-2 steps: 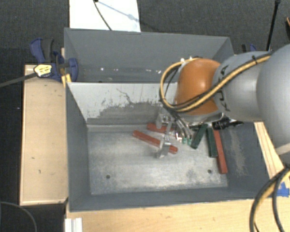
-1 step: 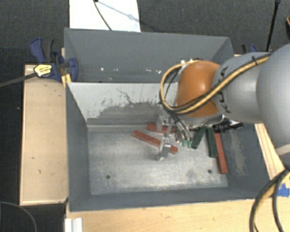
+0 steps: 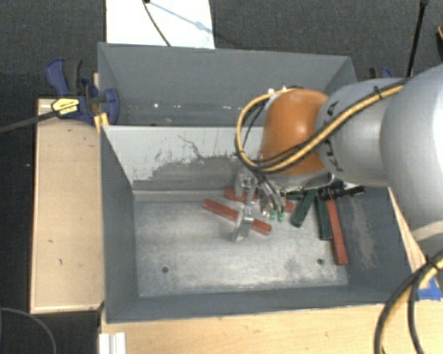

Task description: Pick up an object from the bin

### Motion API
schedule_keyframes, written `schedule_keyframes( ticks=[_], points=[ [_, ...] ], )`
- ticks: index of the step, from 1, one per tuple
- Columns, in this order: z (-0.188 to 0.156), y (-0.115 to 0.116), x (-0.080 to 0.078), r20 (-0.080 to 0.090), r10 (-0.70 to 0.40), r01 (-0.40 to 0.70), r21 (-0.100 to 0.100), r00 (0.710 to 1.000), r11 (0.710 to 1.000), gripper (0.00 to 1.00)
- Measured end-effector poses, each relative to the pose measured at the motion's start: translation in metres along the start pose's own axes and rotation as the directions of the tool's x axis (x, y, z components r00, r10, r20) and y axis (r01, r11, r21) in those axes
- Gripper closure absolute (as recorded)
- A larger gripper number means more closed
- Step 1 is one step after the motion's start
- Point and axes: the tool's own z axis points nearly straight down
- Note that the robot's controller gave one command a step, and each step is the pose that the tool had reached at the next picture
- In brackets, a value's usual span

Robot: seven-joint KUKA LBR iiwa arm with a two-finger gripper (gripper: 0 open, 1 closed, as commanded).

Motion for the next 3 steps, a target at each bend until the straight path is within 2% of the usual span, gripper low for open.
schedule_keyframes(
  ticks=[1, 2, 3],
  points=[
    [0.0, 0.009, 0.018, -0.004, 0.014, -0.014, 0.001, 1.0, 1.0, 0.0],
    [0.0, -0.022, 0.001, 0.0, 0.046, -0.046, 0.001, 0.999, 0.999, 0.0],
    [0.0, -0.038, -0.004, 0.002, 0.101, -0.101, 0.0, 0.995, 0.995, 0.0]
  ],
)
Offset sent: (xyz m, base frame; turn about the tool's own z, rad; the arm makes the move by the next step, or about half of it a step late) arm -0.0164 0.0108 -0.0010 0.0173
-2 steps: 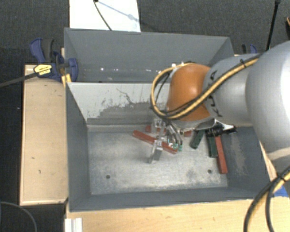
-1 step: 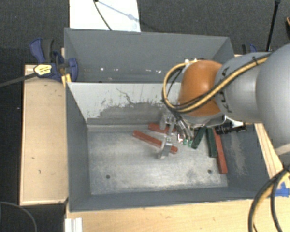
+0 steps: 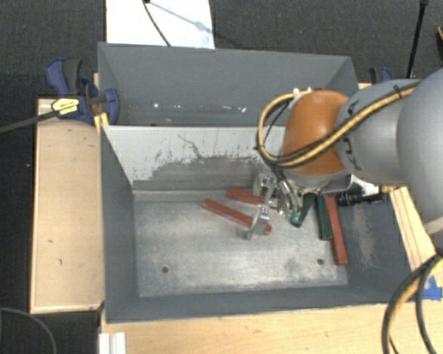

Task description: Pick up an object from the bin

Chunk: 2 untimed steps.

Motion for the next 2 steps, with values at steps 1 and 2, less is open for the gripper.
schedule_keyframes(
  ticks=[1, 2],
  points=[
    [-0.0036, 0.0009, -0.0021, 0.006, 0.002, -0.002, -0.002, 1.0, 1.0, 1.0],
    [0.0, 0.0005, 0.0005, -0.003, 0.004, -0.004, 0.0, 1.0, 1.0, 0.0]
  ],
)
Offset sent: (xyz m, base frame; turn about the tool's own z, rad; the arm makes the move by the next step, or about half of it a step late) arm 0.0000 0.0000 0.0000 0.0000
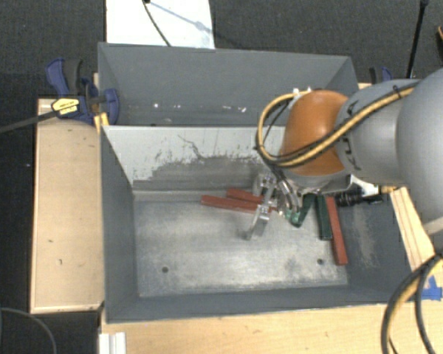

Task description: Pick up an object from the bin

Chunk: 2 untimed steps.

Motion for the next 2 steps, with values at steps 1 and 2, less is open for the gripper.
schedule_keyframes(
  ticks=[1, 2],
  points=[
    [0.0001, 0.0137, -0.0009, 0.003, 0.037, -0.037, 0.0, 0.999, 0.999, 0.0],
    [-0.0003, 0.008, -0.0009, -0.001, -0.045, 0.045, 0.002, 0.999, 0.999, 0.0]
  ],
)
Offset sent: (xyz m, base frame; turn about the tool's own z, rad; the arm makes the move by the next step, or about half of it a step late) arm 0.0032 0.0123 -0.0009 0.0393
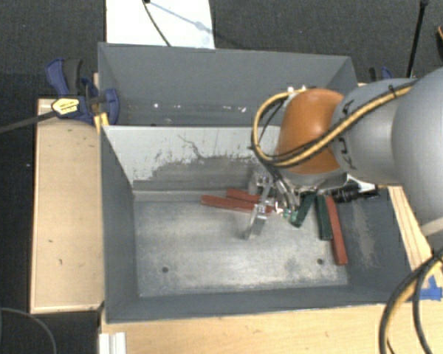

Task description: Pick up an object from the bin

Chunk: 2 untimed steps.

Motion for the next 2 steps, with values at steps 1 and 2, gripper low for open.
schedule_keyframes(
  ticks=[1, 2],
  points=[
    [0.0002, 0.0443, 0.0101, 0.004, 0.052, -0.052, -0.004, 0.999, 0.999, 0.0],
    [-0.0023, 0.0421, 0.008, 0.007, 0.056, -0.056, -0.004, 0.998, 0.998, 1.0]
  ],
)
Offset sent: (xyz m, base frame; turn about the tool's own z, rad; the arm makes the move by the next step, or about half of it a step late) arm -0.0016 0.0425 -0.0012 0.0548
